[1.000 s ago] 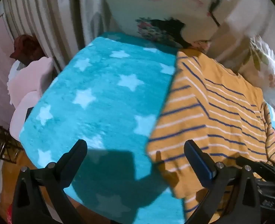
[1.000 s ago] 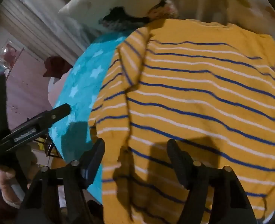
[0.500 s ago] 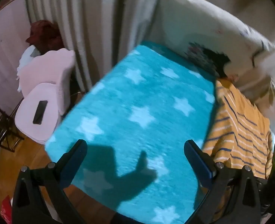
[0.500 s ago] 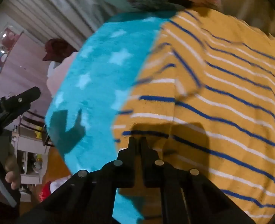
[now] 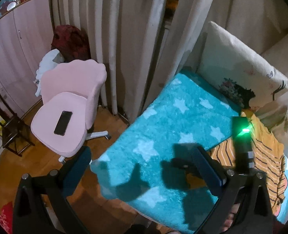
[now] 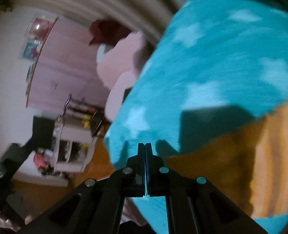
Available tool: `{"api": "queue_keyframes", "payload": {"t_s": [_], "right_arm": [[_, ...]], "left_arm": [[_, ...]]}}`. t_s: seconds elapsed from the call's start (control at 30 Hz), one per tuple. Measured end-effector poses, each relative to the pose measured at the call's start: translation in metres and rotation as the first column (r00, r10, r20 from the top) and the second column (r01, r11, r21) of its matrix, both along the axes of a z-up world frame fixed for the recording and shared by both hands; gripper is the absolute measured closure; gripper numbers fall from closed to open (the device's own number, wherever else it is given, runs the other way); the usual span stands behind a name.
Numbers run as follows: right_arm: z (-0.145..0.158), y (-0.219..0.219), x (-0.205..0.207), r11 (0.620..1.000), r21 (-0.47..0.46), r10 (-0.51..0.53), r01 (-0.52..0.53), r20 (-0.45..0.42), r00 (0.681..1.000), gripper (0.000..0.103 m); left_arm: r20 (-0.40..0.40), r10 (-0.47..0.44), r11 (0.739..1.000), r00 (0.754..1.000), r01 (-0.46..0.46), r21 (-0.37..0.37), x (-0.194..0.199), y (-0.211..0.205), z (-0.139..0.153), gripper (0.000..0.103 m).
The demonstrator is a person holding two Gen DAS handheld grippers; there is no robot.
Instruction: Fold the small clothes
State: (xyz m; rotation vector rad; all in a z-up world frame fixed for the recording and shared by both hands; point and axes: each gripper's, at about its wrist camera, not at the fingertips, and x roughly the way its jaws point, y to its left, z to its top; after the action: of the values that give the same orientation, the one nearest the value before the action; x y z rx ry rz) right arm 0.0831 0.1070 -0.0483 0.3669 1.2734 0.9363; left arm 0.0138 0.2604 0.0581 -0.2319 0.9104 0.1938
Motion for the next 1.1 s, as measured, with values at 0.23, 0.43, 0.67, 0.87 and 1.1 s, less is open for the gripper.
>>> {"api": "queue_keyframes", "payload": {"t_s": [0.23,0.43,0.67,0.87,1.1], "right_arm": [[0.031,-0.053,-0.005,0.948,-0.235,-0.152,0.214,0.259,0.954,0.045],[-0.004,-0.064,-0.009,0.899,-0.395,-0.102,0.191,0.236,0.966,0.028],[-0.022,-0.072,0.003,0.895,-0.344,-0.207,0.284,0.242,0.948,0.099],[-0.018,-0.035,0.008,0.957,-0.206,-0.177,0.204,0.141,0.974,0.099],[0.001,-0.007,0.011,0.987,-0.092,-0.124,0.130,0.066,0.990,0.088]], "left_arm": [[-0.007,-0.036,0.999,0.999,0.036,-0.016,0.007,-0.003,-0.007,0.000],[-0.041,-0.087,0.995,0.995,0.084,-0.058,0.016,-0.017,-0.021,0.000],[-0.015,-0.092,0.995,0.996,0.092,-0.040,0.001,-0.019,-0.012,0.000],[0.019,-0.074,0.997,0.997,0.075,-0.029,-0.011,-0.016,0.007,0.000],[0.013,-0.141,0.989,0.990,0.141,-0.051,-0.008,-0.043,0.003,0.000]]}}
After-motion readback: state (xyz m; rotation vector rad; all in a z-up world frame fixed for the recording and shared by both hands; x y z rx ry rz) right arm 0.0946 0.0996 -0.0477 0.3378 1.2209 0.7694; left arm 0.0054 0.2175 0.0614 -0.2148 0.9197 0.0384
